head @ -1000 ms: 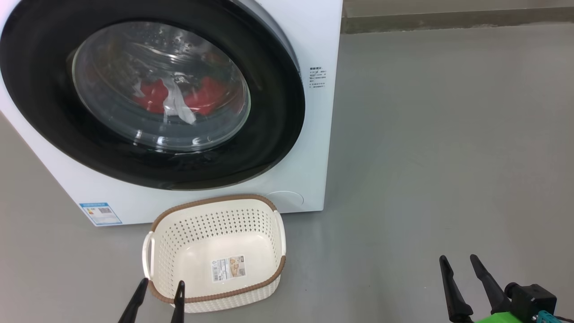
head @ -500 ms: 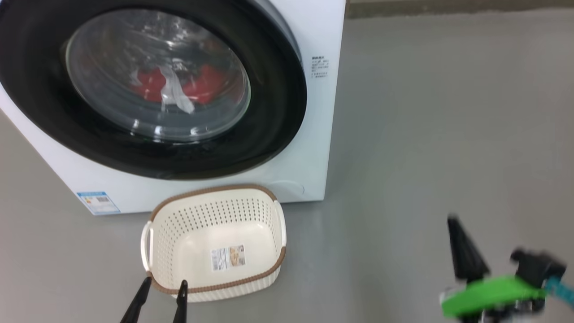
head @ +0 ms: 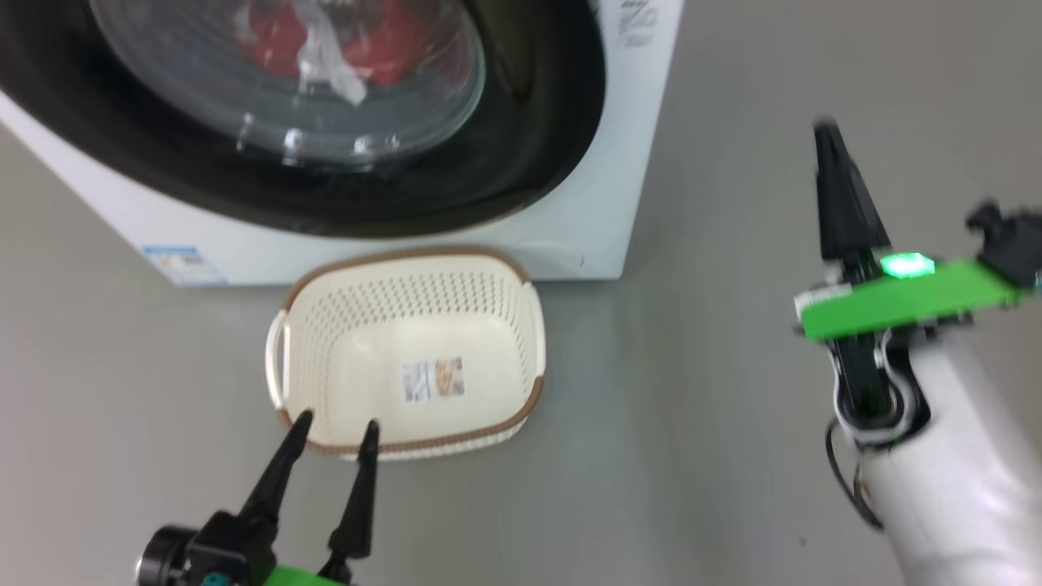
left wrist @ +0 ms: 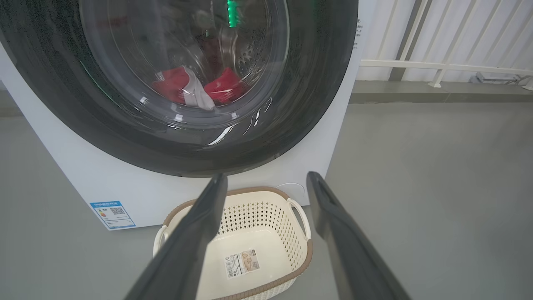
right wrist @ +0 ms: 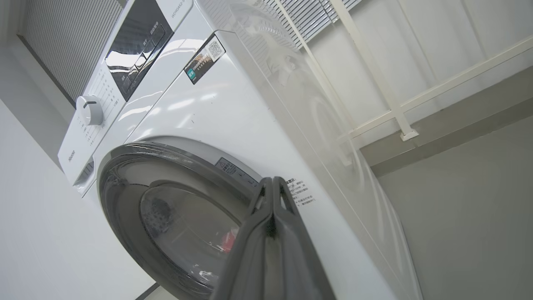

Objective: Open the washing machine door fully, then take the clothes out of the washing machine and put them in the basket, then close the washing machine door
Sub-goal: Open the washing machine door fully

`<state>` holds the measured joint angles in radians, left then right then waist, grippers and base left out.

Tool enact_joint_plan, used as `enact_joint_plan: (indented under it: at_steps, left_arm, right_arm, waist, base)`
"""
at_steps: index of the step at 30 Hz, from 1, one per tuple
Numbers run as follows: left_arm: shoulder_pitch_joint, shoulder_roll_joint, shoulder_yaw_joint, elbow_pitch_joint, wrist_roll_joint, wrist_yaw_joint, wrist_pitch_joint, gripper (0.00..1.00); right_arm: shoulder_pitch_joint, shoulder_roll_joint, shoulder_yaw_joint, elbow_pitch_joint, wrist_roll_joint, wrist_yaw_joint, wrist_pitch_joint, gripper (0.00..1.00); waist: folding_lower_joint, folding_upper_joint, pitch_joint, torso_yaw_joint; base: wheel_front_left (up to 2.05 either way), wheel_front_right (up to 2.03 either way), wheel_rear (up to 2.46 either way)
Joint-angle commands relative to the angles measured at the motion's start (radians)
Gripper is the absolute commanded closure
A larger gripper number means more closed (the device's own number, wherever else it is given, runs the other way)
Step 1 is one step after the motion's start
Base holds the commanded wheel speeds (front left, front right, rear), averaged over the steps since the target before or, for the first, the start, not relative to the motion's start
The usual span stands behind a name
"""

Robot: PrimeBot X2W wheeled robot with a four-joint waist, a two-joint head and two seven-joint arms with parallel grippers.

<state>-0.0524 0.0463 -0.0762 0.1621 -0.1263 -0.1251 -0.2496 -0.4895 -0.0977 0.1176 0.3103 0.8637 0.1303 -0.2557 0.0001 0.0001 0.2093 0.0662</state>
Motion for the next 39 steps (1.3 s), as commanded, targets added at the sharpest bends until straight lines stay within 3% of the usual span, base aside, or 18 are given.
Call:
enact_joint_plan:
  at_steps: [1, 9, 16, 23, 39]
  left_arm:
    - [-0.041, 0.004, 0.015, -0.034, -0.010, -0.005, -0.012, 0.00]
    - [-0.109, 0.014, -0.029, -0.041, -0.055, -0.005, -0.012, 0.00]
    - [-0.161, 0.020, -0.057, -0.034, -0.080, -0.005, -0.012, 0.00]
    - [-0.191, 0.020, -0.074, -0.030, -0.094, -0.005, -0.012, 0.00]
    - [-0.236, 0.014, -0.104, -0.019, -0.120, -0.006, -0.012, 0.00]
  right_arm:
    - [-0.062, -0.016, 0.058, -0.019, 0.055, 0.000, -0.006, 1.00]
    - [-0.283, -0.119, 0.178, -0.024, 0.355, 0.000, 0.089, 1.00]
    - [-0.445, -0.182, 0.203, -0.012, 0.578, 0.000, 0.264, 1.00]
    - [-0.547, -0.201, 0.187, 0.031, 0.722, 0.000, 0.421, 1.00]
    - [-0.763, -0.177, 0.232, 0.267, 0.808, 0.000, 0.707, 1.00]
  waist:
    - [0.0000, -0.0001, 0.081, 0.059]
    - [0.0000, -0.0001, 0.178, 0.106]
    - [0.0000, -0.0001, 0.247, 0.139]
    - [0.0000, -0.0001, 0.286, 0.164]
    - [0.0000, -0.0001, 0.353, 0.203]
  base:
    - [0.00, 0.00, 0.00]
    - [0.00, 0.00, 0.00]
    - [0.00, 0.00, 0.00]
    - [0.00, 0.00, 0.00]
    - [0.00, 0.00, 0.00]
